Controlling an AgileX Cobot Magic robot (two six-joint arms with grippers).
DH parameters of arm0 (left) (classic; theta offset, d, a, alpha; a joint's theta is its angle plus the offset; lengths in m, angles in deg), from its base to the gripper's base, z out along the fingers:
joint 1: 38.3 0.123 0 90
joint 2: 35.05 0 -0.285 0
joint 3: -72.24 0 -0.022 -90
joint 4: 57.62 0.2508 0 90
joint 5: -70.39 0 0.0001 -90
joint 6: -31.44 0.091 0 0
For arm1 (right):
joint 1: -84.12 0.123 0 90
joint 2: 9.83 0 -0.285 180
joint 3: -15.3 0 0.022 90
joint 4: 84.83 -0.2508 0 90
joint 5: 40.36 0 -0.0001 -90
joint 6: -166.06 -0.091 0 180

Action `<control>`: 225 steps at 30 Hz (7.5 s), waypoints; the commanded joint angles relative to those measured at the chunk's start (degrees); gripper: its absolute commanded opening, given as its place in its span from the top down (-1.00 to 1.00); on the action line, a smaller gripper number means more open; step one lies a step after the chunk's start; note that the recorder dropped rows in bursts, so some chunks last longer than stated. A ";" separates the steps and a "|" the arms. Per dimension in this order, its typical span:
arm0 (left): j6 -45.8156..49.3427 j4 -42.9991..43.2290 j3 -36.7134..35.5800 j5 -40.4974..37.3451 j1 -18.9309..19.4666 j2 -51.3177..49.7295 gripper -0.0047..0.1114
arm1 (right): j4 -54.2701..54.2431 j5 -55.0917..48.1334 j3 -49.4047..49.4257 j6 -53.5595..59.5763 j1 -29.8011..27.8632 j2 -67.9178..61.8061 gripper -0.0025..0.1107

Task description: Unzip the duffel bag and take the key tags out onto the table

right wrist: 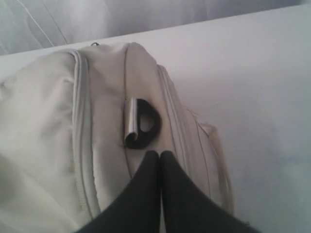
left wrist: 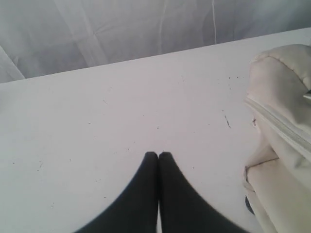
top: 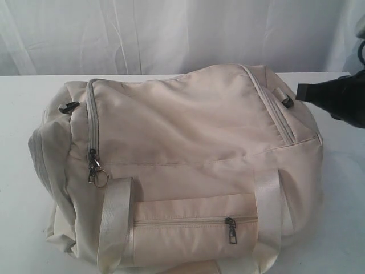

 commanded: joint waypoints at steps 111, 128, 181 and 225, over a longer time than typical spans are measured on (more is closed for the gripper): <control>-53.98 44.49 10.37 6.47 0.23 -14.71 0.92 | -9.00 -13.92 -16.57 9.51 1.75 -16.75 0.16; -54.07 49.82 10.37 12.99 0.23 -14.61 0.17 | -8.64 -38.57 -19.80 24.17 1.75 -7.72 -0.24; -81.85 72.36 6.42 24.29 -2.77 -9.70 0.92 | -15.47 -39.50 -19.44 24.17 1.75 -16.77 0.96; -79.63 72.36 4.22 11.73 9.53 -4.57 0.92 | -12.71 -32.57 -23.06 26.42 1.92 -14.05 -0.13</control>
